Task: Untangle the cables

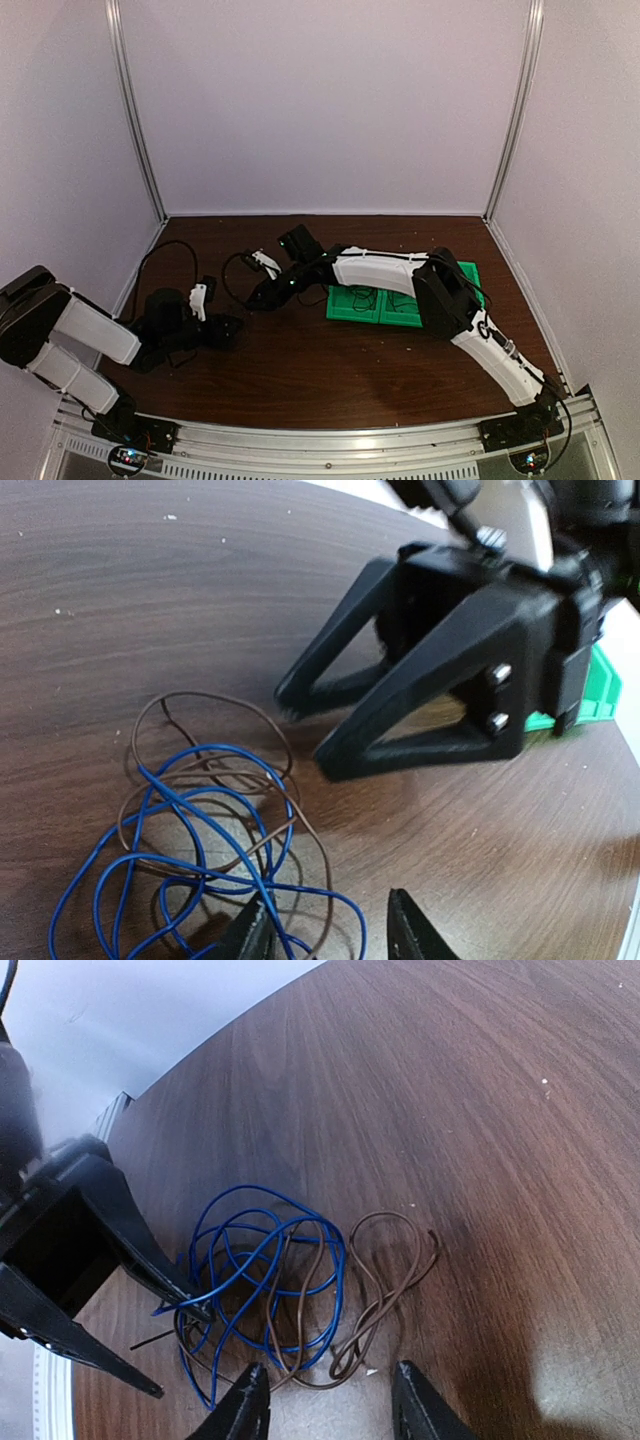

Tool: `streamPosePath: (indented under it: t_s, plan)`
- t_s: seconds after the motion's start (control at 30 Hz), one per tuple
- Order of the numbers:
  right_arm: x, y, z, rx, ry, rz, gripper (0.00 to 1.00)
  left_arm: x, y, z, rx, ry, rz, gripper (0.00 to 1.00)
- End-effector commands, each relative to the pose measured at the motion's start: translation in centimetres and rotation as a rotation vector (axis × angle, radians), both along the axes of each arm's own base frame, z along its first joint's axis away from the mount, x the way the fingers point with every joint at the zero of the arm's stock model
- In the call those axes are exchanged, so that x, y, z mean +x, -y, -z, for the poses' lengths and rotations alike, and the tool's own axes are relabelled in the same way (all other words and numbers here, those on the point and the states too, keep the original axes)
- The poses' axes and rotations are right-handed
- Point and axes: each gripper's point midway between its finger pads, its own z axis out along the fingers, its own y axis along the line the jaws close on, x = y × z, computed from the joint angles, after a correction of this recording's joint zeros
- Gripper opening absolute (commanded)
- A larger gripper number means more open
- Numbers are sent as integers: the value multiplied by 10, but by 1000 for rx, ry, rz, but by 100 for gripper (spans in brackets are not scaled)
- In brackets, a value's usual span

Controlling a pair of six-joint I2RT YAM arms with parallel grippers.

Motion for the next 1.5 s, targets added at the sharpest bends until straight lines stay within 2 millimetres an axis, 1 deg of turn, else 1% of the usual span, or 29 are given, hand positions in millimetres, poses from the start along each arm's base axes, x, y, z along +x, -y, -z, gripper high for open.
streamPosePath:
  t_s: [0.0,0.07,0.1,0.13,0.27,0.33,0.4,0.5,0.6,0.7,0.8,0.87,0.97,1.07,1.1,1.2,1.23,1.33,1.47]
  plan:
    - [-7,-17,-8,46,2,-5,41,-2,-3,-10,-5,34,-4,38]
    - [-9,-19,-8,47,6,-8,40,-3,-5,-11,5,39,-6,38]
    - [-9,-20,-8,47,11,-7,37,-3,-5,-12,7,42,-5,38]
    - [-10,-20,-8,46,14,-6,32,-4,-6,-11,9,42,-5,38]
    - [-8,-21,-11,43,33,6,8,-7,-8,-11,8,39,-9,39]
    - [-7,-20,-16,36,52,7,0,-8,-9,-11,3,38,-14,39]
    - [-7,-16,-25,28,81,0,0,-8,-12,-13,5,43,-26,40]
    - [-10,-10,-57,41,140,-21,0,-3,-18,-19,15,66,-68,46]
    - [-19,-3,-93,72,185,-53,0,2,-23,-32,9,108,-107,53]
    - [-32,7,-128,120,212,-72,0,7,-26,-44,-2,144,-135,56]
    - [-43,14,-155,155,213,-95,0,13,-29,-56,-10,182,-164,57]
    - [-51,18,-167,165,207,-107,0,16,-28,-64,-21,211,-167,57]
    - [-61,25,-178,171,212,-121,0,23,-23,-75,-40,242,-163,58]
    - [-72,30,-188,177,220,-144,0,31,-15,-78,-54,243,-146,58]
    - [-76,31,-193,183,219,-156,0,33,-12,-76,-60,233,-142,58]
    - [-91,37,-223,237,227,-200,0,43,-8,-60,-47,191,-155,57]
    - [-97,40,-236,261,239,-223,0,47,-7,-55,-39,180,-161,57]
    - [-111,55,-283,321,326,-274,0,55,-6,-32,-1,124,-179,54]
    - [-120,78,-341,370,486,-278,0,58,-5,1,43,57,-178,49]
